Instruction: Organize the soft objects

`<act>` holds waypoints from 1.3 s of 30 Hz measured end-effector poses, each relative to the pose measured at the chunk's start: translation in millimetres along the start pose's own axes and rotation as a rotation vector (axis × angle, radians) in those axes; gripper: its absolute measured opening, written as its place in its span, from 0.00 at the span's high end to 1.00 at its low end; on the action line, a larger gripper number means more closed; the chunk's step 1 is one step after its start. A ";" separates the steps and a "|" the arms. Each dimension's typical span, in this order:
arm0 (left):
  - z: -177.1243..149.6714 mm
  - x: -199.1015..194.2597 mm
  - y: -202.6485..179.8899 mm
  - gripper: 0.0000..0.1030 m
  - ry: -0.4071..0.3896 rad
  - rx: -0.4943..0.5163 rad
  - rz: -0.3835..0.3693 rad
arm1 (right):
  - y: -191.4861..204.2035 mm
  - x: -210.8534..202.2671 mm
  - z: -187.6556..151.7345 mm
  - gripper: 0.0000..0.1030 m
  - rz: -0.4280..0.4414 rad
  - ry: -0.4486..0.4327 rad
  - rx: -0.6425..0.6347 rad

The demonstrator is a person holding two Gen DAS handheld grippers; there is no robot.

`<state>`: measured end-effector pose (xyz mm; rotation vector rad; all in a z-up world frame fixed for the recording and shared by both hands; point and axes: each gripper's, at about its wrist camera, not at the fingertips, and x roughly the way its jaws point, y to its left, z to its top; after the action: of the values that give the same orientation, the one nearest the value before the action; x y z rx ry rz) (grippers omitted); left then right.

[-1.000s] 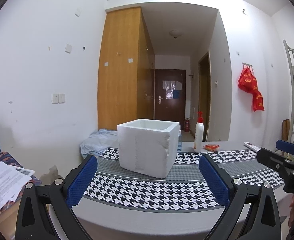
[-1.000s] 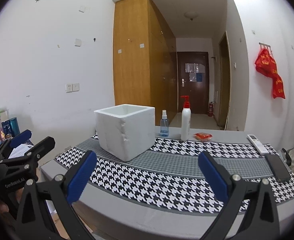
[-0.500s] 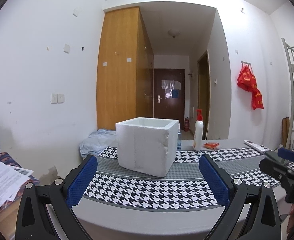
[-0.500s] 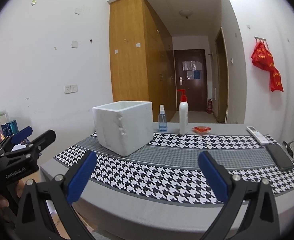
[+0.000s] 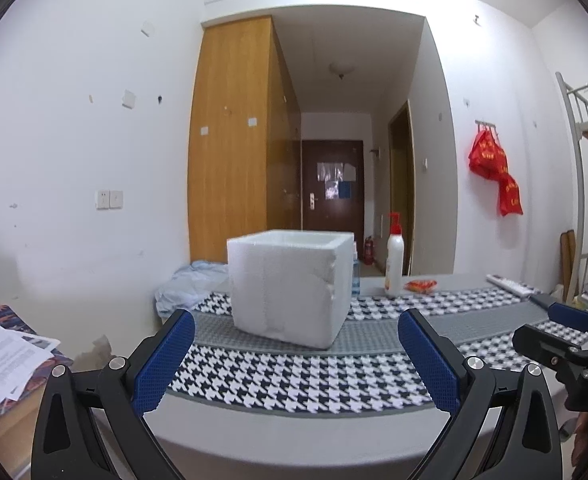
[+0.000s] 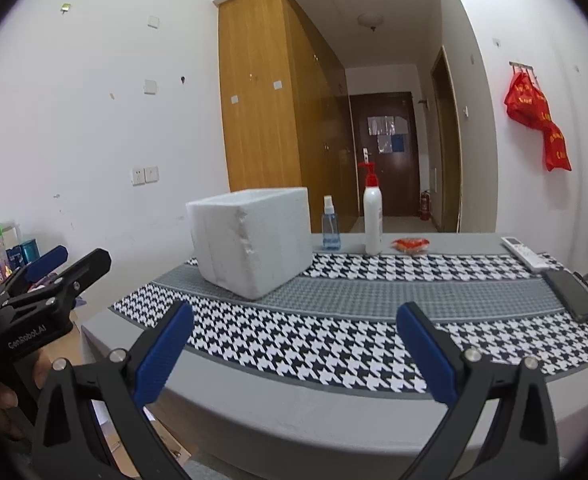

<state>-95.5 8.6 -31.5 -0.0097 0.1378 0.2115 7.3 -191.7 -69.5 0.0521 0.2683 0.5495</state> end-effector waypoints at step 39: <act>0.8 -8.0 -1.1 0.01 0.009 0.009 -0.005 | 1.8 -6.1 0.9 0.00 -0.021 0.004 0.005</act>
<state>-102.9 5.9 -29.6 -0.0019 0.1477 0.2059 1.6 -193.4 -66.9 0.0527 0.2741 0.5285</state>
